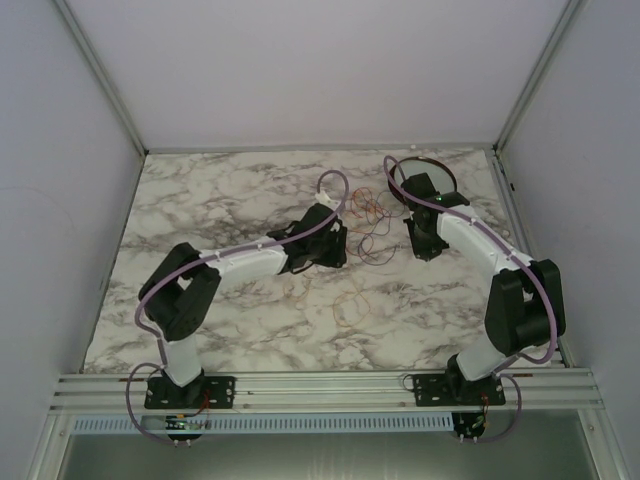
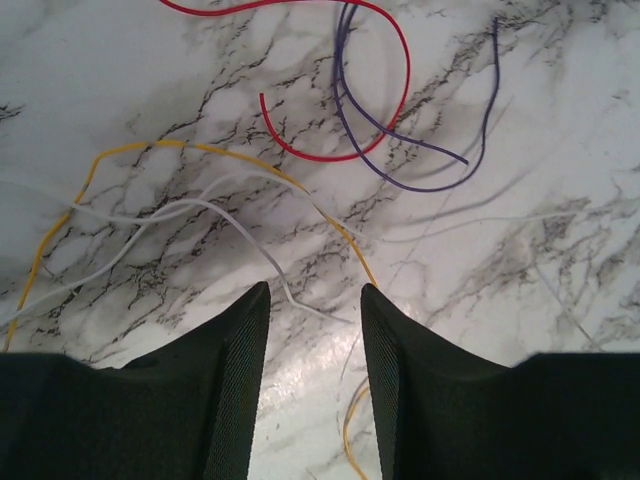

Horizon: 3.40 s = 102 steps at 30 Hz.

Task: Zip-tie the wires
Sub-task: Straighten the cable at the center of the board.

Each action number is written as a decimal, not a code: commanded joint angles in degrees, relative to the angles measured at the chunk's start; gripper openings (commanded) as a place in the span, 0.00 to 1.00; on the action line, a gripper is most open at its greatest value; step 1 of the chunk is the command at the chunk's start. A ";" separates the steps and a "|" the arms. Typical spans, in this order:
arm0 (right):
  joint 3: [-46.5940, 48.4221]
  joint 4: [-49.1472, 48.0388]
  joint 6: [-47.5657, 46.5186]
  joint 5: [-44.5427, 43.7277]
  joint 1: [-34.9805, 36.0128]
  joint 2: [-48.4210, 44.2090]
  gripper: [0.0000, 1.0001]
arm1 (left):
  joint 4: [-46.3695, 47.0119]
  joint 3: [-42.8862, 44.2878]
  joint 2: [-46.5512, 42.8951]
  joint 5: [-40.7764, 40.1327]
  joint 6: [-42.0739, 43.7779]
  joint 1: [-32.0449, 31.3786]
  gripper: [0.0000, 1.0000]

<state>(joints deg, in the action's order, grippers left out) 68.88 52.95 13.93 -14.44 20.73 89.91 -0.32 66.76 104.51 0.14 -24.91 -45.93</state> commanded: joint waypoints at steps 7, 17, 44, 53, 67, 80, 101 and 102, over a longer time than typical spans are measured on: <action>2.31 -0.82 -0.05 -0.14 -0.39 -2.04 0.00 | -1.52 4.11 5.70 -4.57 0.78 -0.74 0.36; 2.14 -0.93 -0.11 -0.31 -0.56 -2.14 0.00 | 0.55 2.94 7.69 -3.22 1.25 -0.91 0.14; 1.85 2.10 1.18 -5.64 -1.52 -5.08 0.00 | -7.08 -27.33 -37.58 -9.90 -1.30 5.62 0.00; 9.34 5.83 -1.03 -16.56 -10.39 -4.26 0.00 | -11.21 -24.32 -30.73 -11.04 0.78 5.76 0.00; 10.23 2.53 -2.62 -18.10 -24.61 -6.57 0.00 | -11.89 -20.77 -38.10 -7.19 4.93 14.34 0.00; 9.50 1.85 -3.22 -16.35 -24.92 -6.52 0.00 | 5.31 -20.82 -23.45 7.73 3.52 12.20 0.00; 9.10 1.22 -3.89 -14.12 -25.07 -6.56 0.00 | 7.52 -14.43 -6.95 1.64 7.43 8.08 0.14; 9.15 1.23 -3.91 -14.13 -25.05 -6.59 0.00 | 7.34 -14.28 -6.62 1.18 7.59 7.91 0.15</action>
<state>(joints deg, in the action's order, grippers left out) 77.78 54.98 10.63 -28.80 -3.75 84.47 6.98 50.37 96.66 3.99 -19.09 -37.47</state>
